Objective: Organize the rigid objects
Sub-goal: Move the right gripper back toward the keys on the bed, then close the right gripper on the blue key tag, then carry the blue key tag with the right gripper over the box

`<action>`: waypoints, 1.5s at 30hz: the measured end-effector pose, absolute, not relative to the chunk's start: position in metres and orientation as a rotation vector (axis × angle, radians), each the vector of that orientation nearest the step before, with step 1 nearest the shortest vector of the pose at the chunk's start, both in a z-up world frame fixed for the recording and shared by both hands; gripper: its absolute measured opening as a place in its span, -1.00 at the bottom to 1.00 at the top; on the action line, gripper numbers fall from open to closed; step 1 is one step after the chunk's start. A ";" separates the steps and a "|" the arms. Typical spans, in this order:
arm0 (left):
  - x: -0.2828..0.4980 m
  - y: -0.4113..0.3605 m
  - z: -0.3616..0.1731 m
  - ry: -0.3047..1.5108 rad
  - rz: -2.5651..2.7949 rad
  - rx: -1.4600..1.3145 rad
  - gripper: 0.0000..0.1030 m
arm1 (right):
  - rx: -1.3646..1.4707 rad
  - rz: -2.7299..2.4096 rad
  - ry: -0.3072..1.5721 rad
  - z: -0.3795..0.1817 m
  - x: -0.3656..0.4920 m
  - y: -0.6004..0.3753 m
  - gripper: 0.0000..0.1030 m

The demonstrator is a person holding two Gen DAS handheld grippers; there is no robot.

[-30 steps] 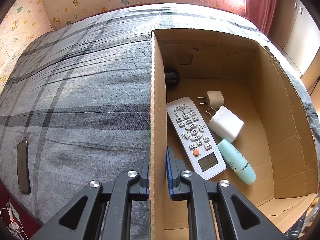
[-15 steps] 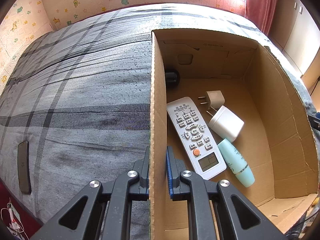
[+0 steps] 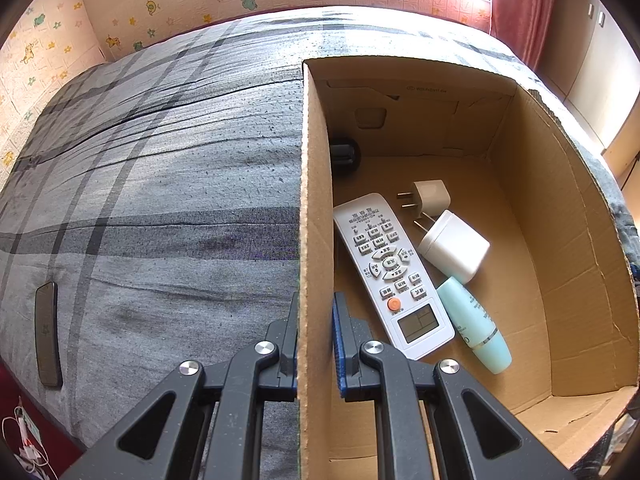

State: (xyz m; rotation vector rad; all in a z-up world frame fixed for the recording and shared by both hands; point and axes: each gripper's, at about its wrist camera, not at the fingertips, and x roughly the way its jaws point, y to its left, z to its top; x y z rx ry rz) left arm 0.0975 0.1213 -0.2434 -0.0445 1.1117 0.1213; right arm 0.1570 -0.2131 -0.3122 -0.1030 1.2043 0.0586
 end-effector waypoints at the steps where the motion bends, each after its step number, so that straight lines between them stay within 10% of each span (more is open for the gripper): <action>1: 0.098 0.121 -0.244 1.111 0.121 -0.046 -0.74 | -0.098 0.058 1.208 -0.314 0.157 -0.214 0.97; 7: 0.097 0.122 -0.244 1.112 0.122 -0.046 -0.74 | -0.092 0.043 1.226 -0.319 0.159 -0.216 0.79; 14: 0.098 0.122 -0.245 1.112 0.123 -0.047 -0.74 | -0.122 0.058 1.230 -0.316 0.153 -0.211 -0.47; 45: 0.097 0.123 -0.243 1.107 0.119 -0.053 -0.74 | -0.162 0.183 1.151 -0.225 0.141 -0.169 -0.47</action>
